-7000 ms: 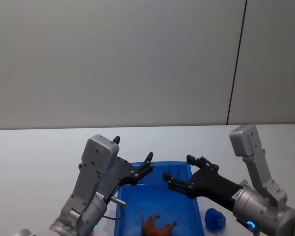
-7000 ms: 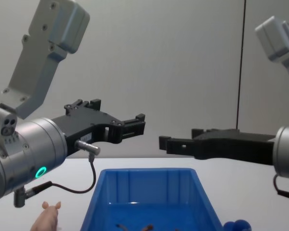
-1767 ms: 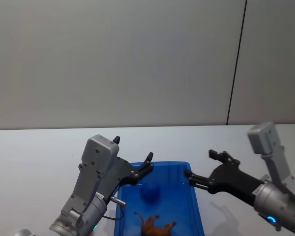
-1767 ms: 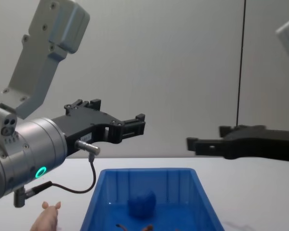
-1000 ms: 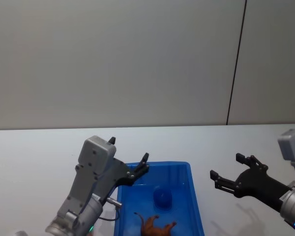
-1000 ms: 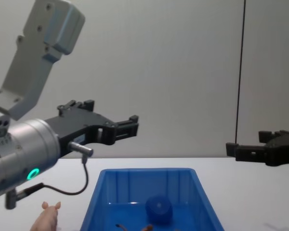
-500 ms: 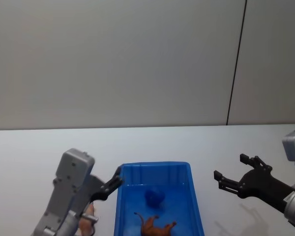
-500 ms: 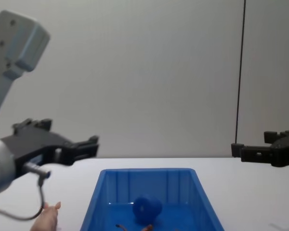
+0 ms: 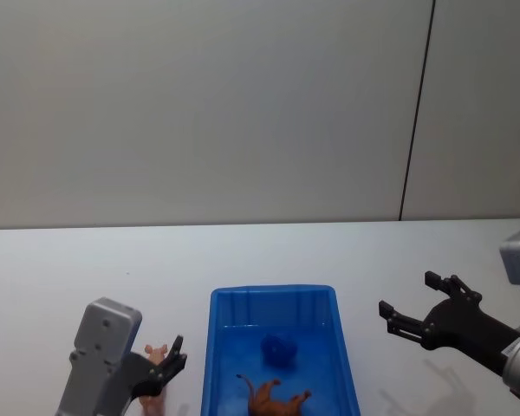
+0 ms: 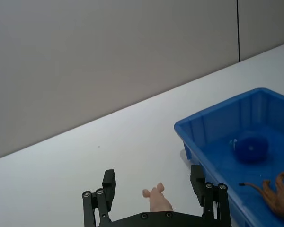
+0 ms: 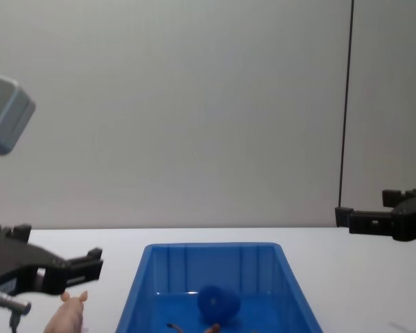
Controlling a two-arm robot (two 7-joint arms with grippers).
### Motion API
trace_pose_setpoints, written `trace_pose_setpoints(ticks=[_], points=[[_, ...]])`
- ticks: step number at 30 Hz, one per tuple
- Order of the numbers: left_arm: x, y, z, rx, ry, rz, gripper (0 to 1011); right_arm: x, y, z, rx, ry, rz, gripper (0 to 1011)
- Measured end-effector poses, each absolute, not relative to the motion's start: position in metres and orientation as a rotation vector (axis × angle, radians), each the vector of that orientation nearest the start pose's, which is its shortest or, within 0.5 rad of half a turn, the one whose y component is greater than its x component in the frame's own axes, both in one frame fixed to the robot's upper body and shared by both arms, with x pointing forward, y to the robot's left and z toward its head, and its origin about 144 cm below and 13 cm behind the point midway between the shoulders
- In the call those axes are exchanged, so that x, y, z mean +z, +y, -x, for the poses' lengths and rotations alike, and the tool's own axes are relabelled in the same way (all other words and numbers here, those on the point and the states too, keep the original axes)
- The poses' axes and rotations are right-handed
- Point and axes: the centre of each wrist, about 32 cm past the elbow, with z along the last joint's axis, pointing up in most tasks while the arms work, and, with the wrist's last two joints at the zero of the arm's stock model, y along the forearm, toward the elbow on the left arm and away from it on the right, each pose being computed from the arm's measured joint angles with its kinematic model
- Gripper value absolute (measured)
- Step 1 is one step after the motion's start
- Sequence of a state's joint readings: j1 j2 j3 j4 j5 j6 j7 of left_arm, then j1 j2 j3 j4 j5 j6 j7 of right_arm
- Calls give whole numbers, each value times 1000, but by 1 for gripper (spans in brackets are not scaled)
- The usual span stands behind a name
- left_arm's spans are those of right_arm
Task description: Pick up the two dolls from the table and place them into the box.
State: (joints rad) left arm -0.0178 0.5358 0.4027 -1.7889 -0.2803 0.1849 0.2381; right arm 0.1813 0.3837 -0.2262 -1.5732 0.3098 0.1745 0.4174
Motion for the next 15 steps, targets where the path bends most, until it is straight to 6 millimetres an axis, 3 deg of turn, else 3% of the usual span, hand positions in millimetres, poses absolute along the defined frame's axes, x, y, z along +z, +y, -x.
trace_pose_setpoints(ticks=[15], points=[[1166,239,-425,1381,-39,-332,1002,1198,-271,-501,-956,-3,135,1001]])
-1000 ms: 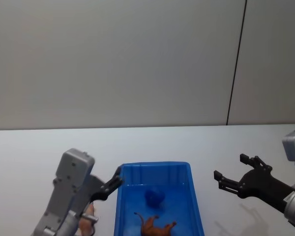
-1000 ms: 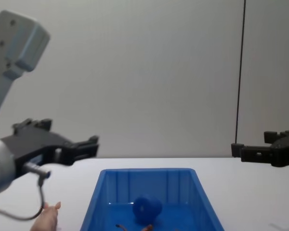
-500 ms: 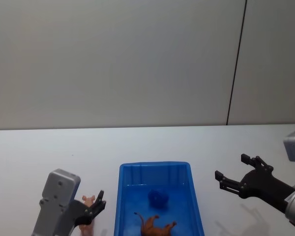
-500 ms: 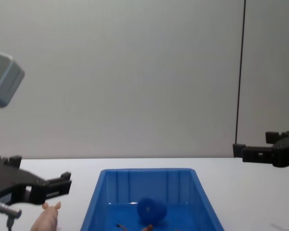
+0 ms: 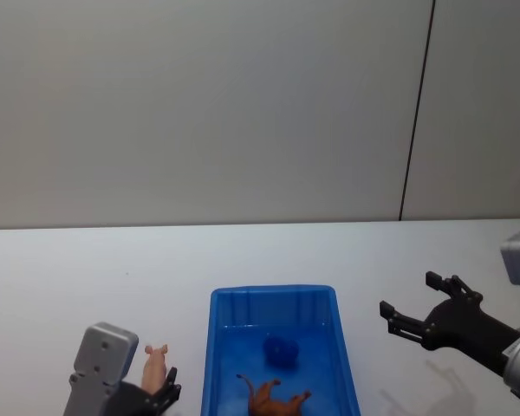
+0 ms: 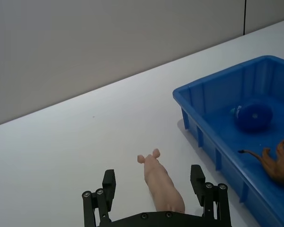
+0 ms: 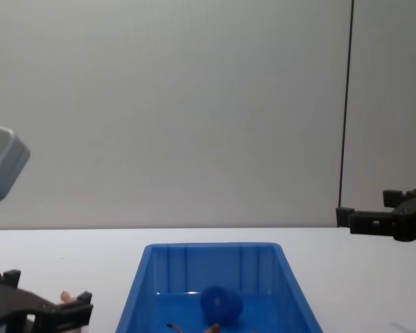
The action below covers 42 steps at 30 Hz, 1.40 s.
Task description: Pick up the two dolls from the table and place them into the box.
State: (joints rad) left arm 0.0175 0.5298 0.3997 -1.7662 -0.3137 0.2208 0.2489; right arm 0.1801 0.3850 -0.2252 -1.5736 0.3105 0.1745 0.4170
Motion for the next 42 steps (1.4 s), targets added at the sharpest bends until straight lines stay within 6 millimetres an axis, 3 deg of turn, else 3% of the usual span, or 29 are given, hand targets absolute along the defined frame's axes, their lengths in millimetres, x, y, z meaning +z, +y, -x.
trace_pose_setpoints(ticks=[22,28,42], points=[[1141,239,-435,1353,64,-321,999,1198,-271,-501,-956,-3,135,1001],[1135,240,-439,1349,87,-318,884,1198,-271,-501,-956,-3,135,1001],[1129,243,-445,1361,128,-325,442,1198,-271,-501,-956,-3,135,1001]])
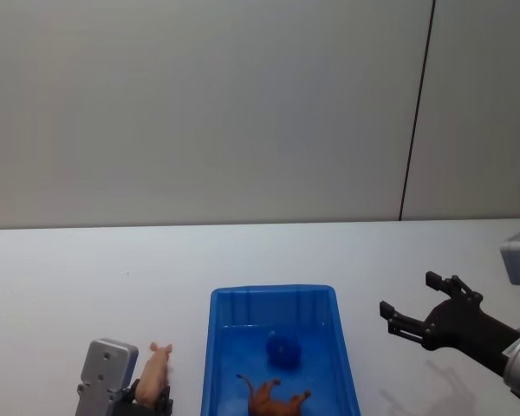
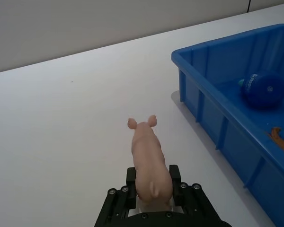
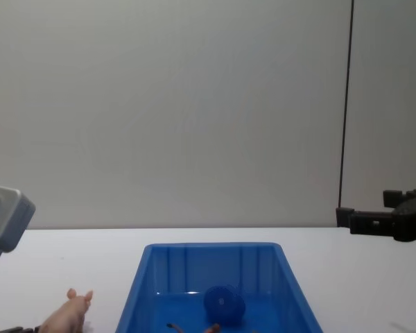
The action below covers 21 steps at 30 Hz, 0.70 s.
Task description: Pick up the two dolls from the table and place them into the box.
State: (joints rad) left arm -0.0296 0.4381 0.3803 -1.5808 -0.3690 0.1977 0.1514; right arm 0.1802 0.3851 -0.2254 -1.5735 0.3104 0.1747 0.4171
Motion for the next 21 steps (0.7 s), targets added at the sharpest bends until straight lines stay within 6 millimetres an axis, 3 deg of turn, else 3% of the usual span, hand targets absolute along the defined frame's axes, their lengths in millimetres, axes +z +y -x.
trace_pose_setpoints(ticks=[3,21], points=[[1131,243,-446,1369,119,-323,389,1198,-271,-501,-956,-3,135,1001],[1166,237,-455,1389,-53,-217,388,1198,-271,-501,-956,-3,135,1001]])
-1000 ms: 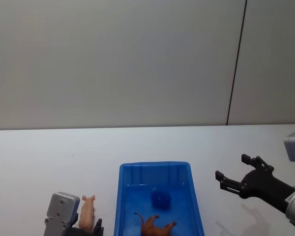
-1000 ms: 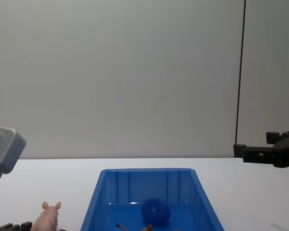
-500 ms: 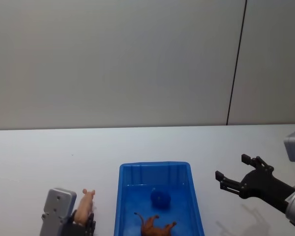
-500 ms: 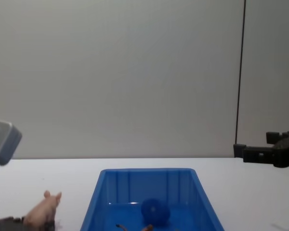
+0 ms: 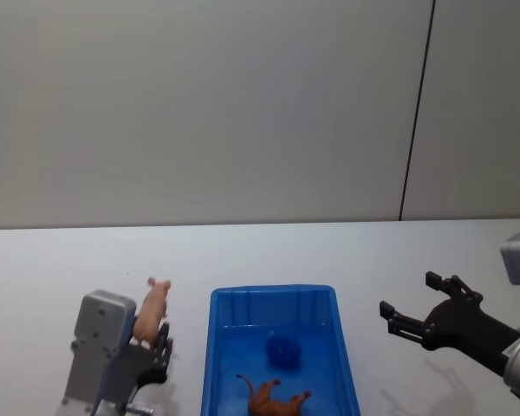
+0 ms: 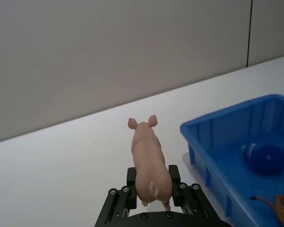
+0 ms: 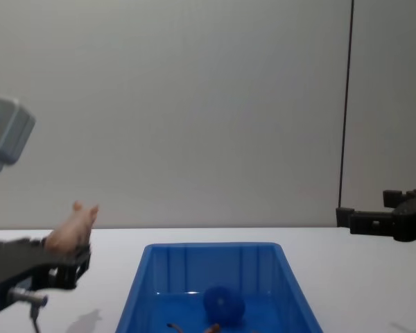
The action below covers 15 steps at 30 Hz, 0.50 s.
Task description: Pick up the two dolls from the table and place them into the box.
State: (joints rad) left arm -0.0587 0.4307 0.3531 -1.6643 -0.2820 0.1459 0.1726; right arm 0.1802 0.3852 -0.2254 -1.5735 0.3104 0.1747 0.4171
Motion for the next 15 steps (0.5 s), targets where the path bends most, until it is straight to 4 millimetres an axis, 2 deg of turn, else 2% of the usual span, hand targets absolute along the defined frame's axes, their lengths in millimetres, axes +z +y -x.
trace_pose_setpoints(ticks=[15], points=[[1185,206,-470,1237,-141,-120,391,1198,-271,-501,-956,-3,135,1001]])
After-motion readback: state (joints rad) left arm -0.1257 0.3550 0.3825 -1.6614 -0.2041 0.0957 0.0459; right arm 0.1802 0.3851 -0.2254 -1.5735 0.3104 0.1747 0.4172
